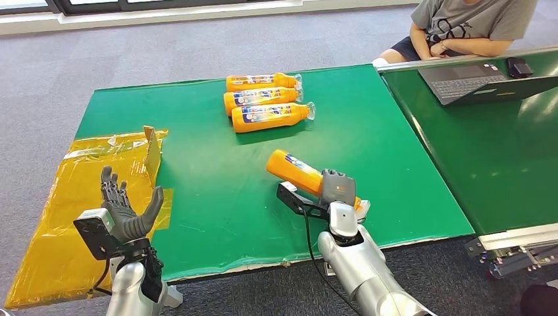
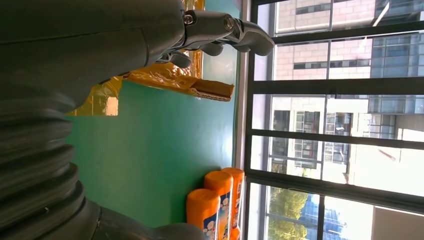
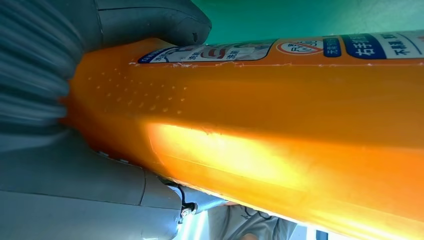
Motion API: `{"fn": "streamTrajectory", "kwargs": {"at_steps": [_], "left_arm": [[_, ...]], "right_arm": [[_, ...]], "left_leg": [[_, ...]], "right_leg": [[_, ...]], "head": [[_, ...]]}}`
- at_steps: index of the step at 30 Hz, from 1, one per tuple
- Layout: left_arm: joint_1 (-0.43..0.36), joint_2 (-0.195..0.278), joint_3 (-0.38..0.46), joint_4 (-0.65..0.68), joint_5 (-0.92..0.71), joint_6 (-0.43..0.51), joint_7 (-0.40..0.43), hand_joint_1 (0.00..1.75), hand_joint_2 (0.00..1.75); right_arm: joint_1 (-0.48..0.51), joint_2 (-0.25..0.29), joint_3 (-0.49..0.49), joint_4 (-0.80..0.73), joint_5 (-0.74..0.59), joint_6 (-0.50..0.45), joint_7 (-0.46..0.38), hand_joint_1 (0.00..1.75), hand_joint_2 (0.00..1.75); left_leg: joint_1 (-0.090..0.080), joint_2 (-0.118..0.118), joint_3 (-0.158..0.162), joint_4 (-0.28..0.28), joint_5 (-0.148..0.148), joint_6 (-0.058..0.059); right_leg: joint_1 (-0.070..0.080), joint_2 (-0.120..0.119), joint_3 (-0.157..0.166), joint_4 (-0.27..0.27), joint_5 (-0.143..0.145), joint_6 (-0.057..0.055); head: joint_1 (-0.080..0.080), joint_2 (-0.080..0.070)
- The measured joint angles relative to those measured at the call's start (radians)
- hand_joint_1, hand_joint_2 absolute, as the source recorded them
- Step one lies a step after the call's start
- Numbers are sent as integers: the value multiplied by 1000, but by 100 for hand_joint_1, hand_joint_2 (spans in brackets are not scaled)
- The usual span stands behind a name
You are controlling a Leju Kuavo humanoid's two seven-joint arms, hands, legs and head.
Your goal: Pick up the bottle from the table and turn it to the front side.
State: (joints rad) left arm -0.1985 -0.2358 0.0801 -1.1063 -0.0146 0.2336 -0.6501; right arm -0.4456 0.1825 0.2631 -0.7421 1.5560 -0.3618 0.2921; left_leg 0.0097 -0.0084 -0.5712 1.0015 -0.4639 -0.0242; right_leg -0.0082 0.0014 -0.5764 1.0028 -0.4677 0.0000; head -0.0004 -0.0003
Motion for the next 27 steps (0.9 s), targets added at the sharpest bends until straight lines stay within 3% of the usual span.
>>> {"fn": "streamTrajectory", "kwargs": {"at_steps": [10,16,27], "left_arm": [[-16,-4,0,-7,-19,-2,10,0,175],[-15,-9,0,-19,-25,-4,19,0,175],[-15,-10,0,-26,-26,-5,19,0,175]], "right_arm": [[18,2,-13,-73,12,-3,-6,175,175],[46,5,-24,-137,-46,-63,-115,175,175],[59,8,-29,-167,-54,-67,-125,175,175]], "left_leg": [[0,0,0,0,0,0],[0,1,0,0,0,0],[0,1,0,0,0,0]], "right_leg": [[0,0,0,0,0,0],[0,1,-1,0,0,0],[0,1,-1,0,0,0]], "head": [[0,0],[0,0],[0,0]]}}
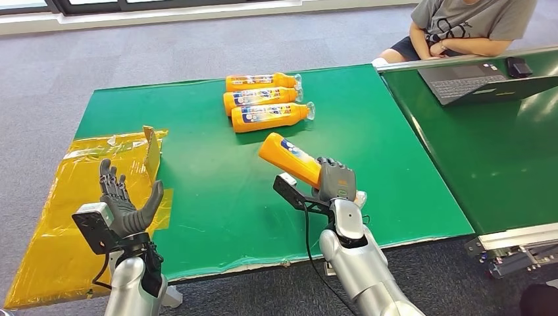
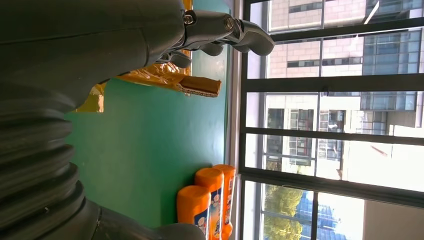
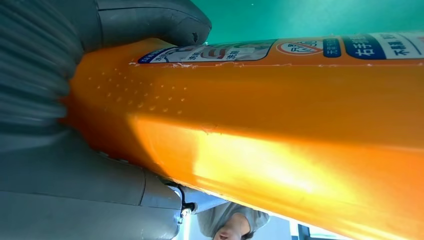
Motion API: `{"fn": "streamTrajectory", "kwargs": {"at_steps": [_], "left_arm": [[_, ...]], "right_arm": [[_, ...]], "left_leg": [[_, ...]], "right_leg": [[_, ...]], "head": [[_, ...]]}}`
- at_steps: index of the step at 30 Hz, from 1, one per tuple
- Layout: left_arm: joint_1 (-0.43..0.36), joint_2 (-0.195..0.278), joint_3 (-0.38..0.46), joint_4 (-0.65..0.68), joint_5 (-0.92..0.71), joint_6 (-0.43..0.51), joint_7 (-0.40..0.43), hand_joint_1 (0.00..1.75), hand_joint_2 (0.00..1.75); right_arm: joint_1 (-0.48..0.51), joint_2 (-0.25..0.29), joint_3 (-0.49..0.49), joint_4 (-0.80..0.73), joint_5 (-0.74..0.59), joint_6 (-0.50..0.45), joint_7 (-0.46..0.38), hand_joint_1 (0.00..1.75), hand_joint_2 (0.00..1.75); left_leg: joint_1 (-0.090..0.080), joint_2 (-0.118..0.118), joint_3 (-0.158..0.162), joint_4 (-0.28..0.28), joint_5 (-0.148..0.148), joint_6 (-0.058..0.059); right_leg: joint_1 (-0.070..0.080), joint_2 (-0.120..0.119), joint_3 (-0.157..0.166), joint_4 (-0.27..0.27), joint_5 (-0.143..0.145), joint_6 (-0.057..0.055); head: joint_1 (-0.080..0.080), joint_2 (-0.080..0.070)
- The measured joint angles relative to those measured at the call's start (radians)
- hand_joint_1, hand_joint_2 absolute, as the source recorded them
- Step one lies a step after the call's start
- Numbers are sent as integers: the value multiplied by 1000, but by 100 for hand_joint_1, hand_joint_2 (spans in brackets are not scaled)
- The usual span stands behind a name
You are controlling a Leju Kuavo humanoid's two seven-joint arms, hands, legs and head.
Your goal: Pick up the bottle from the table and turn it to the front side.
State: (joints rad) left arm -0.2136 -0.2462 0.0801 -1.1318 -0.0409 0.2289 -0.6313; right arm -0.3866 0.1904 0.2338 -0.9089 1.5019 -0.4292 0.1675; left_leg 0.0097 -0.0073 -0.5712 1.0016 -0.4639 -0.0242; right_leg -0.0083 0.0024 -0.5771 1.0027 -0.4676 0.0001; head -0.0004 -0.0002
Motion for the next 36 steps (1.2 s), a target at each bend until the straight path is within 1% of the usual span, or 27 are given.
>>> {"fn": "streamTrajectory", "kwargs": {"at_steps": [36], "left_arm": [[0,-2,0,0,0,0,0,0,175]], "right_arm": [[2,0,0,-3,0,0,0,175,175]], "left_leg": [[0,0,0,0,0,0]], "right_leg": [[0,0,0,0,0,0]], "head": [[0,0]]}}
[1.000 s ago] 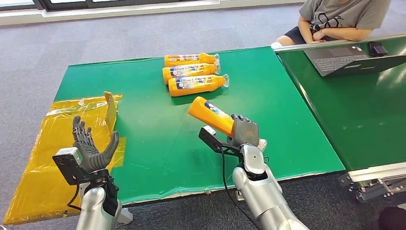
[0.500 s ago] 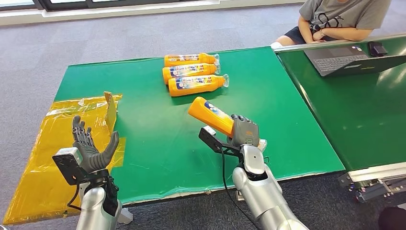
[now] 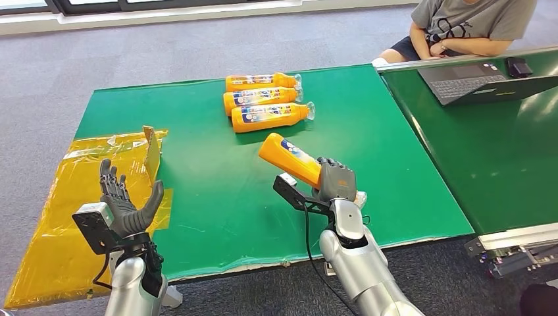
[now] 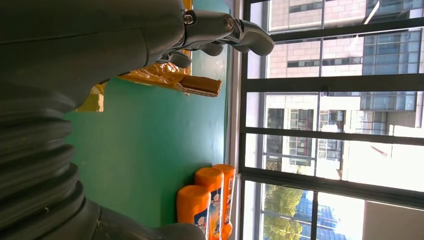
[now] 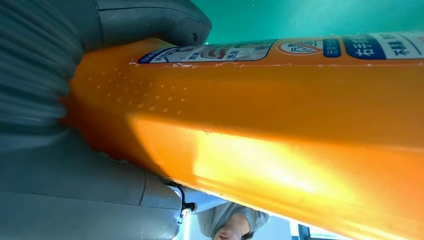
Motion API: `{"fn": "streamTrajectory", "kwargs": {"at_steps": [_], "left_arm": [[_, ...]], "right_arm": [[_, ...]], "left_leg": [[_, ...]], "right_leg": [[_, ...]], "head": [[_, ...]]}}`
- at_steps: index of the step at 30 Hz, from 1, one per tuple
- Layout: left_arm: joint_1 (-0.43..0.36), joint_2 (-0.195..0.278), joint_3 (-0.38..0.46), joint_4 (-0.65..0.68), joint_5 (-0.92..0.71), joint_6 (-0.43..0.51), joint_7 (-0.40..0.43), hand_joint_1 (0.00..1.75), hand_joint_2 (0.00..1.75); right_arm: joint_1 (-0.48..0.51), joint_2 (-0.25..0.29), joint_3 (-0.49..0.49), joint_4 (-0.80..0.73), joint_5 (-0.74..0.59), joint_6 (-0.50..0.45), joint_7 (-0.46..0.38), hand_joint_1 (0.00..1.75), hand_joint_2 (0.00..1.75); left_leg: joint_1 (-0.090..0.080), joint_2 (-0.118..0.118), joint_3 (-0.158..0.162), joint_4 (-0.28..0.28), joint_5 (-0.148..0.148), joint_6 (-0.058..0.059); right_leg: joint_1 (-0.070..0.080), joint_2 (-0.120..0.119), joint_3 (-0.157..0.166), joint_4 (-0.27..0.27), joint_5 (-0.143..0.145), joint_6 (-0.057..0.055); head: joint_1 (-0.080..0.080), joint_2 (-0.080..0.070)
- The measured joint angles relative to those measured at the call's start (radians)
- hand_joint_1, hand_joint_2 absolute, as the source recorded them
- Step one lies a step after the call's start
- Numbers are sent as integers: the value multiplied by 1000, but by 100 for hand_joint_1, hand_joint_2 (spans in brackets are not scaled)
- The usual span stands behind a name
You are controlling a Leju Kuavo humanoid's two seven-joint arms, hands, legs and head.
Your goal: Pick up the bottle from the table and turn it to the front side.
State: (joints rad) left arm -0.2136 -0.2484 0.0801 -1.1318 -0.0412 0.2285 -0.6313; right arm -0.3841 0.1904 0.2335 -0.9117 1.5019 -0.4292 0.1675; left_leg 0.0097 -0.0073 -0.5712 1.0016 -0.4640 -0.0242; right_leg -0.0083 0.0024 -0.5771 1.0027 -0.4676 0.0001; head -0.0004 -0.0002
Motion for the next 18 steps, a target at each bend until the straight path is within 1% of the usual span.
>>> {"fn": "streamTrajectory", "kwargs": {"at_steps": [3,4,5,6,9,10,11,12,15,18], "left_arm": [[0,0,0,0,0,0,1,0,175],[0,0,0,1,-1,2,2,0,175],[0,0,0,5,-1,5,-2,0,175],[-1,0,0,16,-2,9,-11,0,175],[-3,-2,0,60,4,18,-53,0,175],[-3,-2,0,71,6,20,-60,0,175],[-3,-3,0,81,8,22,-65,0,175],[-3,-3,0,89,8,22,-67,0,175],[-4,-3,0,108,8,23,-69,0,175],[-5,-3,0,122,8,23,-70,0,175]], "right_arm": [[0,0,0,0,-6,4,-5,175,175],[4,4,-2,-5,-30,13,-27,175,175],[13,11,-5,-16,-80,24,-72,175,175],[28,23,-8,-35,-176,34,-160,175,175],[78,58,0,-100,-582,34,-514,175,175],[86,65,6,-115,-684,30,-588,175,175],[90,70,12,-129,-748,27,-625,175,175],[92,73,15,-141,-770,26,-624,175,175],[104,75,22,-163,-752,23,-580,175,175],[113,76,27,-175,-746,23,-573,175,175]], "left_leg": [[0,0,0,0,0,0],[0,0,0,0,0,0],[0,0,0,0,0,0],[0,0,0,0,0,0],[0,1,-1,0,0,0],[0,0,-2,0,0,0],[0,0,-2,0,0,0],[0,0,-2,0,0,0],[0,1,-2,0,0,0],[0,2,-2,0,0,0]], "right_leg": [[0,0,0,0,0,0],[0,0,0,0,0,0],[0,0,0,0,0,0],[0,0,0,0,0,0],[0,1,-3,0,0,0],[0,1,-3,1,0,-1],[0,1,-3,1,-1,-1],[0,0,-3,1,-1,-1],[0,1,-3,1,0,-1],[0,2,-3,1,0,0]], "head": [[0,0],[0,0],[0,0],[0,0],[0,0],[0,0],[0,0],[0,0],[0,0],[0,0]]}}
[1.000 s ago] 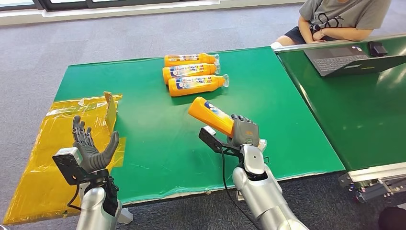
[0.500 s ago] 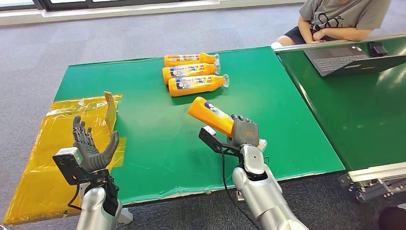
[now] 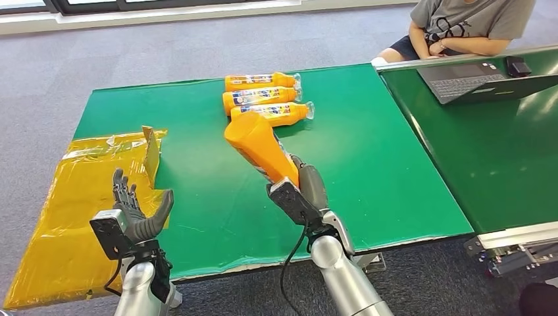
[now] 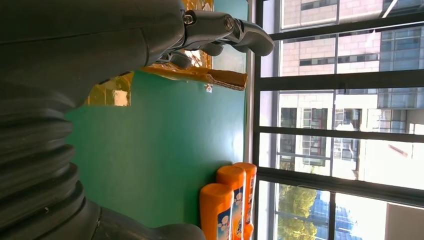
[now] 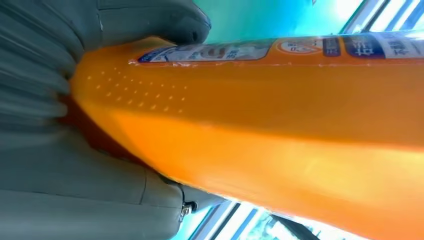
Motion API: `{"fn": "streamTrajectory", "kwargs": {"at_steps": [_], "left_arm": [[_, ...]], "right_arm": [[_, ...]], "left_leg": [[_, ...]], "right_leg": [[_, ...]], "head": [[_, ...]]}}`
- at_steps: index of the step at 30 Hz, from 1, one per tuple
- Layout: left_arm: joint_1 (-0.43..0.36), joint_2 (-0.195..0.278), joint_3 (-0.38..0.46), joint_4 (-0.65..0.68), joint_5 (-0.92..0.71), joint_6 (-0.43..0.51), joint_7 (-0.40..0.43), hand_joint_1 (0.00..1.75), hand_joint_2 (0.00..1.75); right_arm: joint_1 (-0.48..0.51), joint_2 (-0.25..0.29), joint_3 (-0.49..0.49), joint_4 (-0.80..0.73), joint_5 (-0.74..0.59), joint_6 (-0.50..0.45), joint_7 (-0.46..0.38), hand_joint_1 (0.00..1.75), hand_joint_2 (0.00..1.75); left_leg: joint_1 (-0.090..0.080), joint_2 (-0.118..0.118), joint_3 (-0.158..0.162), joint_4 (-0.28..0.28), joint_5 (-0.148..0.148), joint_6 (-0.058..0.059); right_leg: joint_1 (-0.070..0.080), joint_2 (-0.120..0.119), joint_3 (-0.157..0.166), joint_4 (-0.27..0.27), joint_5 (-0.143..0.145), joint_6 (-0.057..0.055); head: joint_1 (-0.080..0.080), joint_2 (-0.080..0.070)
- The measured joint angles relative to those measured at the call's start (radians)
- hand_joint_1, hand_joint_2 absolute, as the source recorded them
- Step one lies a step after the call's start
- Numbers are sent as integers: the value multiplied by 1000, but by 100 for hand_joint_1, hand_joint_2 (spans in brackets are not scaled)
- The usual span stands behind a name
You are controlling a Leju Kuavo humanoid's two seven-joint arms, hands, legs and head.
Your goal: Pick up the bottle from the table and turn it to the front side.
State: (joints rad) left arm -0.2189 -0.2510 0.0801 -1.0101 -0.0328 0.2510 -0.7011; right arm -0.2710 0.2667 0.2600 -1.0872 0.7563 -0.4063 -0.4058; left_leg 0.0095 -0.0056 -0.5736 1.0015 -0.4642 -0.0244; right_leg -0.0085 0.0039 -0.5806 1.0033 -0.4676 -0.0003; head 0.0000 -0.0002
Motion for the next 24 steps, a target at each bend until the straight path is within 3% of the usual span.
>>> {"fn": "streamTrajectory", "kwargs": {"at_steps": [19,24], "left_arm": [[-10,-1,0,44,0,-2,-1,0,175],[-11,-8,-8,47,0,-67,-1,0,175]], "right_arm": [[23,-1,1,-27,-6,-10,8,175,175],[28,-2,1,-28,-19,1,2,175,175]], "left_leg": [[0,0,0,0,0,0],[0,0,0,0,0,0]], "right_leg": [[0,0,0,0,0,0],[0,0,0,0,0,0]], "head": [[0,0],[0,0]]}}
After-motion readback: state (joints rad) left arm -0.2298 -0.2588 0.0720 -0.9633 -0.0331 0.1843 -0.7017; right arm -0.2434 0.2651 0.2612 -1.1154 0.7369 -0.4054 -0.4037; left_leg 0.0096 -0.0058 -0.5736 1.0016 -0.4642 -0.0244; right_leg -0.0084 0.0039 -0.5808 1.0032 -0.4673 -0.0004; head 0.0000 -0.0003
